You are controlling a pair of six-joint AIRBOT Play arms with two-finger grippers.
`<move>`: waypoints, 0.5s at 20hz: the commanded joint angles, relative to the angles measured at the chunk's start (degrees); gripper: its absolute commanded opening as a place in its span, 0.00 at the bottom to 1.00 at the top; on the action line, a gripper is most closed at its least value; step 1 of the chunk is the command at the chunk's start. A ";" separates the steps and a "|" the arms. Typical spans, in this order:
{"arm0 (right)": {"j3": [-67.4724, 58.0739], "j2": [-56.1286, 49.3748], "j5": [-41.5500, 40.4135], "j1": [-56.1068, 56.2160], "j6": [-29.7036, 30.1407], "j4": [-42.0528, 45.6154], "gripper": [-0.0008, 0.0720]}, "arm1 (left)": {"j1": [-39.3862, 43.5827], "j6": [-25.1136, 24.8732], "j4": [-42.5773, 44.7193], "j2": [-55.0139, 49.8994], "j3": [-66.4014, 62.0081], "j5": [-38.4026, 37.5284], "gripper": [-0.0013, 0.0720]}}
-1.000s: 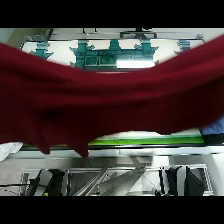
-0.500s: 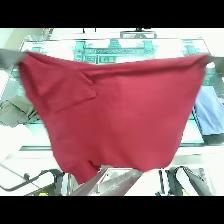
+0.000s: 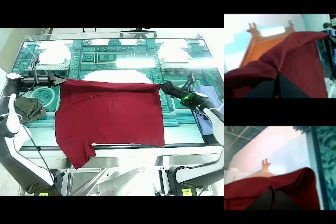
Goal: Fold the shirts.
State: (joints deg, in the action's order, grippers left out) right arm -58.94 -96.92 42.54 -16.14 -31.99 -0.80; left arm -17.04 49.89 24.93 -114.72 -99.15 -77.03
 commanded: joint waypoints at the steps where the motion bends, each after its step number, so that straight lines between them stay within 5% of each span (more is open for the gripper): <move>1: -7.15 -9.73 1.46 0.50 3.54 -5.53 0.02 | 0.24 0.96 0.85 -10.43 -10.47 3.15 0.05; 6: -15.23 -12.37 4.24 0.42 -0.09 -5.46 0.02 | 0.20 3.23 0.85 -13.75 -19.37 1.95 0.04; 10: -15.45 -12.37 11.23 -1.33 -5.51 0.37 0.03 | -1.70 3.21 2.29 -8.87 -13.99 -0.50 0.04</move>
State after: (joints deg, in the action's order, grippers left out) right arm -73.32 -108.77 49.04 -16.56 -33.50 -4.36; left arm -17.74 52.84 26.06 -125.43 -114.72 -75.88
